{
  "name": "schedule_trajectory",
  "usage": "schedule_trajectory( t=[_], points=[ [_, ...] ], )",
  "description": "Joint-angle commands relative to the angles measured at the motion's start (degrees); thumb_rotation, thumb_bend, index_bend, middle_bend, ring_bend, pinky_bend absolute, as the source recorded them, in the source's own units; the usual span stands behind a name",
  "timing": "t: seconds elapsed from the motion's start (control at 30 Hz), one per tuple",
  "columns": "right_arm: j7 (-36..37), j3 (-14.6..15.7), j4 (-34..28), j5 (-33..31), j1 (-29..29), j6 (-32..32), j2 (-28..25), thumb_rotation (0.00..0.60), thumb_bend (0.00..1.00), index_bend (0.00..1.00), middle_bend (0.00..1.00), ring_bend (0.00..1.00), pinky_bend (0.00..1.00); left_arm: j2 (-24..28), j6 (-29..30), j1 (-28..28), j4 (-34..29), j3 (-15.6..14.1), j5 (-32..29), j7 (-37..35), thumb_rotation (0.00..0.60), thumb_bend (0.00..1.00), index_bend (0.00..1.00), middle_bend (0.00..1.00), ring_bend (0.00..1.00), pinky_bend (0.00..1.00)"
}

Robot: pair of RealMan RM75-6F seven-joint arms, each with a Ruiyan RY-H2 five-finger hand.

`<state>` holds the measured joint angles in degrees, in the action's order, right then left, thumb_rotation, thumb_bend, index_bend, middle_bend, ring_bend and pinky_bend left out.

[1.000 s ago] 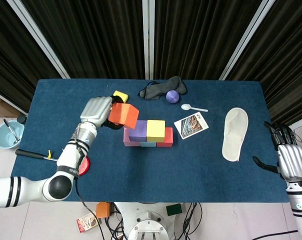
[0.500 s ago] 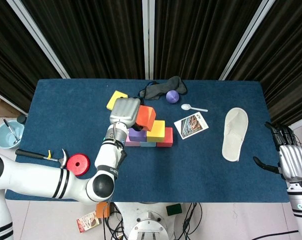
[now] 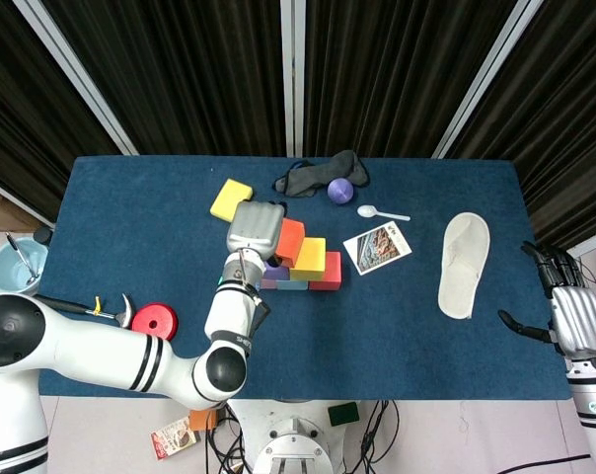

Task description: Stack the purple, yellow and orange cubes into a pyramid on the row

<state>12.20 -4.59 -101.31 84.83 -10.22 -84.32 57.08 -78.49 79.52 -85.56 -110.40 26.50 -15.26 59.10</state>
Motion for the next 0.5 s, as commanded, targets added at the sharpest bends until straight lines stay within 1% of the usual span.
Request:
schedule_trajectory(
  t=[0.03,0.2,0.3,0.4,0.5],
  points=[
    [0.7,-0.3,-0.1,0.0,0.2,0.0,-0.3,0.6,0.18,0.04,0.12,0.02,0.0,0.1,-0.9,0.5,-0.1,0.1,-0.1,0.8,0.595,0.15,0.16,0.26,0.27,0.27],
    [1.6,-0.7,-0.2,-0.2,0.6,-0.1,-0.7,0.6,0.18,0.04,0.12,0.02,0.0,1.7,-3.5,2.2,-1.5,0.3,0.2,1.2,0.598,0.15,0.11,0.15,0.18,0.22],
    [2.1,-0.8,-0.2,-0.3,0.8,-0.1,-0.8,0.6,0.18,0.04,0.12,0.02,0.0,3.7,-6.2,3.8,-3.0,-0.1,1.8,1.0,0.6,0.15,0.1,0.11,0.14,0.17],
    [2.4,-1.0,0.0,-0.4,1.0,-0.1,-0.8,0.6,0.18,0.04,0.12,0.02,0.0,6.4,-10.9,6.4,-3.7,-1.0,6.0,-0.4,0.6,0.15,0.1,0.1,0.12,0.13],
    [2.6,-1.1,0.0,-0.7,1.3,-0.1,-0.7,0.6,0.18,0.04,0.12,0.02,0.0,9.0,-17.1,8.8,-3.3,-2.6,10.9,-1.9,0.6,0.15,0.1,0.1,0.12,0.12]
  ],
)
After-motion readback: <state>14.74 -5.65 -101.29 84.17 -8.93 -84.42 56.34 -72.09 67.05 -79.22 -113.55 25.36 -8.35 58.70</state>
